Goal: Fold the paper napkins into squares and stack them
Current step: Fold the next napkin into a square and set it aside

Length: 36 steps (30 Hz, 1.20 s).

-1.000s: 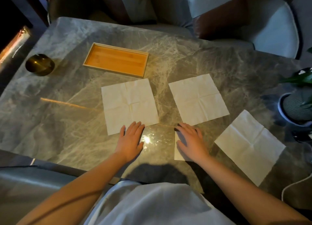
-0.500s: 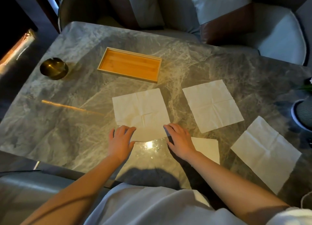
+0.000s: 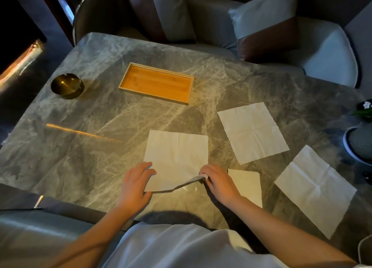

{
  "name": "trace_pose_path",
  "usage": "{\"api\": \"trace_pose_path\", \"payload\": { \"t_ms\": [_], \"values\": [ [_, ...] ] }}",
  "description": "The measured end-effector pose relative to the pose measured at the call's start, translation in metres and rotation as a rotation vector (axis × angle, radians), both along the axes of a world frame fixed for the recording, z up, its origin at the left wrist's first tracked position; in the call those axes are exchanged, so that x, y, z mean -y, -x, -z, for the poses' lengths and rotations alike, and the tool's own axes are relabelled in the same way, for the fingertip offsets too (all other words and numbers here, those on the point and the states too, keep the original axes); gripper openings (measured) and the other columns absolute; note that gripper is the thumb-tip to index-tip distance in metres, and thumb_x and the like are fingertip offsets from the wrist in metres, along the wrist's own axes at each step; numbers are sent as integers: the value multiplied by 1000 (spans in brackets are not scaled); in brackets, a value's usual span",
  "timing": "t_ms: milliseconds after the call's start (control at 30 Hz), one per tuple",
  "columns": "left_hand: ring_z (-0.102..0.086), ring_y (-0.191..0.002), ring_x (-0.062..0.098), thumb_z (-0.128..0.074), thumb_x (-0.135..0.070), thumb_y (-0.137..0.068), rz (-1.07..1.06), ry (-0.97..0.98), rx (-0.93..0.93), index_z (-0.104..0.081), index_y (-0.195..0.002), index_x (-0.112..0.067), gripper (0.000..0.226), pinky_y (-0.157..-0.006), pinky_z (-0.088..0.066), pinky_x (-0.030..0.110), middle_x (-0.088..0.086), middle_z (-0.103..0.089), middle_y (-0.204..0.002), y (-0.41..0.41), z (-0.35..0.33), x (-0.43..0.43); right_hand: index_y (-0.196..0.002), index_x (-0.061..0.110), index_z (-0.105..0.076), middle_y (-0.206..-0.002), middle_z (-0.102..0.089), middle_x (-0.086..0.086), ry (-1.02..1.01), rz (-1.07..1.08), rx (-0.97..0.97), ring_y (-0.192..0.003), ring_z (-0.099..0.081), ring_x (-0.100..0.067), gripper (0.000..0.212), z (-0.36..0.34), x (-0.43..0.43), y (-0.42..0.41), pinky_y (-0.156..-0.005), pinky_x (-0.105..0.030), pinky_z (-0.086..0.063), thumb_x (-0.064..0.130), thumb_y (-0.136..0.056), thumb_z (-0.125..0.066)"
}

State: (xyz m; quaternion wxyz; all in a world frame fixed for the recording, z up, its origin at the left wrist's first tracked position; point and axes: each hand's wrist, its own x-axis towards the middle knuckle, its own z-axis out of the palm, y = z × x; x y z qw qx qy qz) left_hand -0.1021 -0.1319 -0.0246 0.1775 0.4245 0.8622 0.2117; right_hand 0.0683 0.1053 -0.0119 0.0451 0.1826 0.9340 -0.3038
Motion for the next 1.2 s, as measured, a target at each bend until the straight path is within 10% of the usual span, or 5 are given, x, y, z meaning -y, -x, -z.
{"api": "trace_pose_path", "payload": {
  "t_ms": [267,433,633,833,1200],
  "values": [
    [-49,-114,3,-75,-17,-70,-126,-113,191,-50,-129,-27,65,-90,-42,25,-14,-53,-130,6,-9,-5,-96,27,-50,-90,-61,4,61,84,7,-79,-57,-13,2,-7,-8,-15,-66,-32,-51,26,-97,-48],
    [-59,-89,6,-68,-8,-77,-119,-84,174,-65,-100,-31,33,-68,-41,14,-12,-66,-100,6,-8,-16,-112,22,-50,-83,-62,8,67,174,18,-72,-60,-10,14,-1,-13,-22,-59,-24,-46,26,-98,-48],
    [-62,-73,16,-53,-25,-93,-220,-33,156,-65,-91,-17,14,-64,-50,32,0,-68,-81,10,0,-20,-124,27,-52,-96,-69,7,123,331,21,-83,-63,-8,29,7,-16,-24,-69,-24,-51,32,-96,-52],
    [-57,-60,7,-53,-25,-93,-301,7,166,-56,-79,-21,15,-52,-39,21,-5,-63,-65,10,6,-18,-124,33,-47,-107,-67,13,259,363,39,-94,-64,-7,38,8,-18,-16,-78,-30,-56,32,-89,-62],
    [-50,-51,9,-51,-27,-93,-292,93,117,-43,-68,-25,27,-49,-31,24,-7,-53,-54,11,3,-22,-124,35,-41,-77,-60,10,173,376,80,-70,-59,-4,41,14,-21,-11,-57,-18,-43,28,-90,-62]
  ]
}}
